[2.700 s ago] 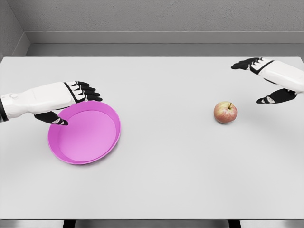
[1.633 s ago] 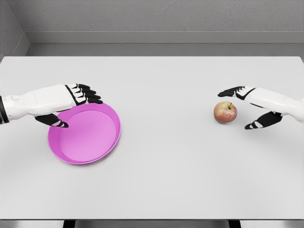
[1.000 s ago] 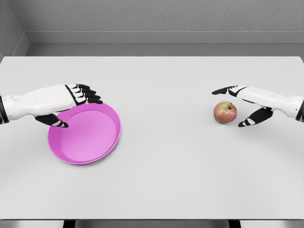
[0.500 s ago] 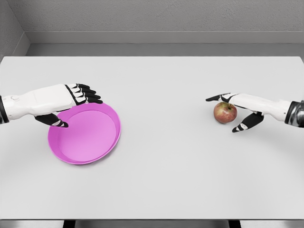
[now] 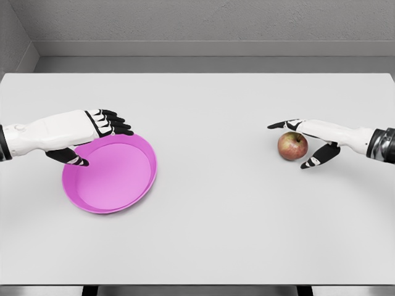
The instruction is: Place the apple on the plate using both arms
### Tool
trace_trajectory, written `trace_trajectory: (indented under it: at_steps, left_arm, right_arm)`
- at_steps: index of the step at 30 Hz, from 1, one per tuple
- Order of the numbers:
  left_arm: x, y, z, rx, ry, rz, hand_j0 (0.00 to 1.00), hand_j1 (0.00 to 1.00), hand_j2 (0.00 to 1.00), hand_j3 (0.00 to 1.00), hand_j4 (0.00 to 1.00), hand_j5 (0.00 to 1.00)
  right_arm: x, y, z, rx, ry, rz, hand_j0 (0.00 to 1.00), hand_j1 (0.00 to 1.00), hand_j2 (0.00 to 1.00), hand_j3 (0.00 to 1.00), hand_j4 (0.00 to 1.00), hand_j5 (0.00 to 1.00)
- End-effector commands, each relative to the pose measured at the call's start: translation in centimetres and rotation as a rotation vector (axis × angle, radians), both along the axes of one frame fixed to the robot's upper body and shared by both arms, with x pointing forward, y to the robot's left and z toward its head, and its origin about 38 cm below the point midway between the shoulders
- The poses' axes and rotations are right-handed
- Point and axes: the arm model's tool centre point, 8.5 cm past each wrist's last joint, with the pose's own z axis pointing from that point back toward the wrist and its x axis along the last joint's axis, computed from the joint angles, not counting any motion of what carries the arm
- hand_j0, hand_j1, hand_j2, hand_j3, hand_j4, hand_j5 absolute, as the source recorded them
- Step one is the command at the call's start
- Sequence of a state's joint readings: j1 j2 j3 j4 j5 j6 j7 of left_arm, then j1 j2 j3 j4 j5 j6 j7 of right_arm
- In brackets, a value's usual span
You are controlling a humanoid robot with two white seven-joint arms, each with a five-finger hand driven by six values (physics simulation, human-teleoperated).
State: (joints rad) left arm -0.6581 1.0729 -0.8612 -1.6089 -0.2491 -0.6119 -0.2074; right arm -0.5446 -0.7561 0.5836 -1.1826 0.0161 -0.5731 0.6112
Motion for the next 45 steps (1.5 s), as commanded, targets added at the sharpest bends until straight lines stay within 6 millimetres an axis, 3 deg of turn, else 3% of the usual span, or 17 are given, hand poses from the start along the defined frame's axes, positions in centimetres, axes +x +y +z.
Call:
trace_trajectory:
  at_steps: [1,13,15,22,24,26,28,37,38,45]
  left_arm:
    - [-0.01,0.03,0.01,-0.004,0.003,0.003,1.00,1.00,1.00,1.00,1.00,1.00]
    - [-0.01,-0.01,-0.04,0.003,0.008,0.000,1.00,1.00,1.00,1.00,1.00,1.00]
    - [-0.01,-0.01,-0.04,0.003,0.008,0.000,1.00,1.00,1.00,1.00,1.00,1.00]
    - [-0.01,-0.01,-0.04,0.003,0.008,0.000,1.00,1.00,1.00,1.00,1.00,1.00]
    - [-0.13,-0.12,-0.41,0.008,0.019,-0.005,1.00,1.00,1.00,1.00,1.00,1.00]
    - [-0.13,-0.13,-0.41,0.008,0.019,-0.005,1.00,1.00,1.00,1.00,1.00,1.00]
    - [-0.11,-0.13,-0.35,0.008,0.018,-0.005,1.00,1.00,1.00,1.00,1.00,1.00]
    - [-0.11,-0.13,-0.35,0.008,0.018,-0.005,1.00,1.00,1.00,1.00,1.00,1.00]
    - [-0.11,-0.13,-0.35,0.008,0.018,-0.005,1.00,1.00,1.00,1.00,1.00,1.00]
    - [-0.11,-0.13,-0.35,0.008,0.018,-0.005,1.00,1.00,1.00,1.00,1.00,1.00]
  right_arm:
    - [0.07,-0.20,-0.36,-0.010,0.006,-0.009,1.00,1.00,1.00,1.00,1.00,1.00]
    - [0.49,-0.22,-0.77,-0.029,0.001,-0.008,0.99,0.99,0.99,0.99,0.99,0.99]
    - [0.45,-0.18,-0.68,-0.026,-0.005,0.001,0.92,0.92,0.92,0.92,0.92,0.92]
    - [0.52,-0.30,-0.70,-0.029,-0.005,-0.002,0.86,0.86,0.86,0.86,0.86,0.86]
    - [0.49,-0.31,-0.65,-0.027,-0.010,0.004,0.77,0.77,0.77,0.77,0.77,0.77]
    - [0.47,-0.24,-0.66,-0.028,-0.010,0.006,0.76,0.76,0.76,0.76,0.76,0.76]
    - [0.47,-0.35,-0.67,-0.029,-0.009,0.004,0.69,0.69,0.69,0.69,0.69,0.69]
    - [0.48,-0.33,-0.60,-0.028,-0.011,0.005,0.62,0.62,0.62,0.62,0.62,0.62]
    - [0.52,-0.33,-0.53,-0.028,-0.012,0.005,0.56,0.56,0.56,0.56,0.56,0.56]
    - [0.60,-0.21,-0.38,-0.025,-0.016,0.007,0.56,0.56,0.56,0.56,0.56,0.56]
